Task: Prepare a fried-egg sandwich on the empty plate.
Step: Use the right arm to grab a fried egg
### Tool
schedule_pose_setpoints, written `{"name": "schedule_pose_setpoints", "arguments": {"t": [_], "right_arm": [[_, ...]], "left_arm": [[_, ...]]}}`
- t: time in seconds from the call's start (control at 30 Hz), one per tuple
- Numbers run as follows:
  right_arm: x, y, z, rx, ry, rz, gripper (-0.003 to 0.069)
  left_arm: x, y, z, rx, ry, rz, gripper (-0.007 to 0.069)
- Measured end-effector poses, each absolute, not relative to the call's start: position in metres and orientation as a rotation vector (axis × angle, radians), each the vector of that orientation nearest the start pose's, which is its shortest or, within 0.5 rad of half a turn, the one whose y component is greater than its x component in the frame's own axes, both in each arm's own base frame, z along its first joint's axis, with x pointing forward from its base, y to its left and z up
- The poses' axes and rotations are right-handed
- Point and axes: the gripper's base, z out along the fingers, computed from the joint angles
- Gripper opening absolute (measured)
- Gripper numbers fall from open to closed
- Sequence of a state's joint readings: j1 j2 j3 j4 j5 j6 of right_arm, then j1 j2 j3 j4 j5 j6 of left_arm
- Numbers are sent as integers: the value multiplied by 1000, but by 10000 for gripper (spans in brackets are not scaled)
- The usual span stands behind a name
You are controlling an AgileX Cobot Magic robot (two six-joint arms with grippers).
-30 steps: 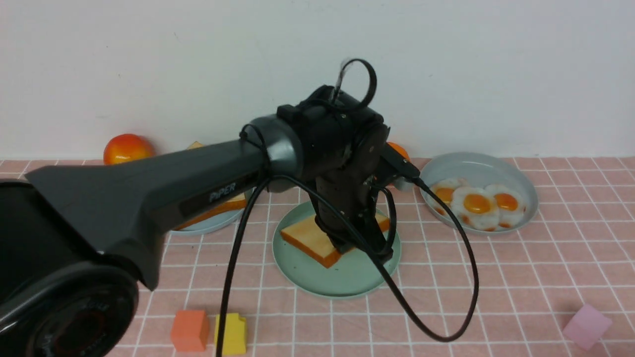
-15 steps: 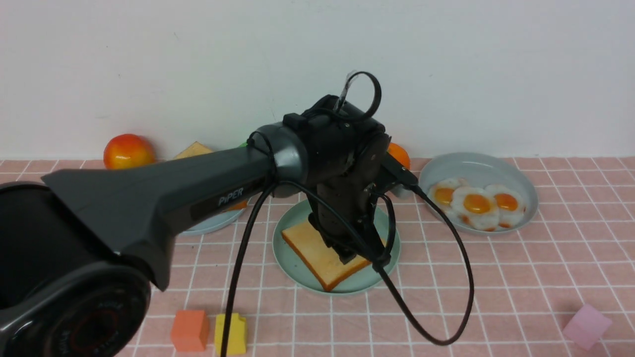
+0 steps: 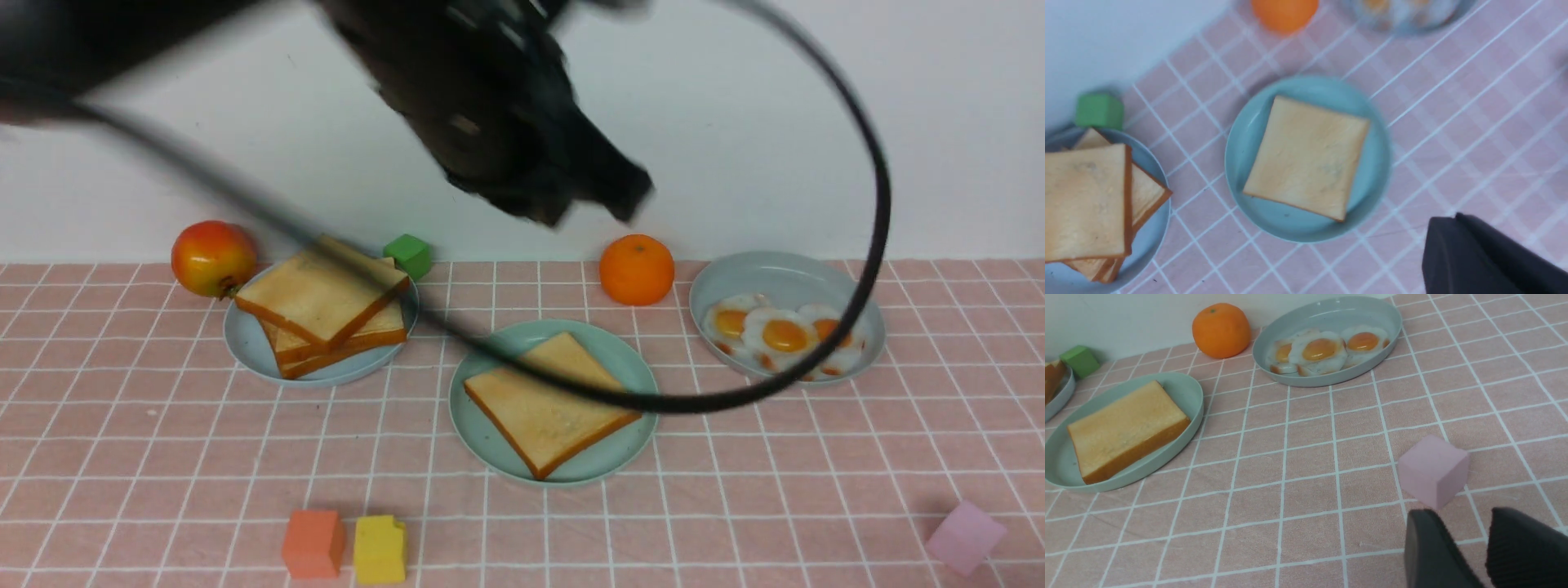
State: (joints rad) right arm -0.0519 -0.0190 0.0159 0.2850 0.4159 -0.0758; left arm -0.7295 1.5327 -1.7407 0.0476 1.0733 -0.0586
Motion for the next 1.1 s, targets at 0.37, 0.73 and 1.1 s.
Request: {"name": "schedule_pose_setpoints", "arguments": {"t": [0.37, 0.73, 1.1], "right_arm": [[51, 8, 173, 146, 1879, 199, 242], [51, 7, 174, 141, 1872, 189, 242], [56, 2, 199, 580, 1478, 591, 242]], "left_arm": [[108, -98, 390, 582, 1700, -588, -13], [85, -76, 310, 550, 1633, -609, -13], [85, -76, 311, 544, 1616, -613, -13]]}}
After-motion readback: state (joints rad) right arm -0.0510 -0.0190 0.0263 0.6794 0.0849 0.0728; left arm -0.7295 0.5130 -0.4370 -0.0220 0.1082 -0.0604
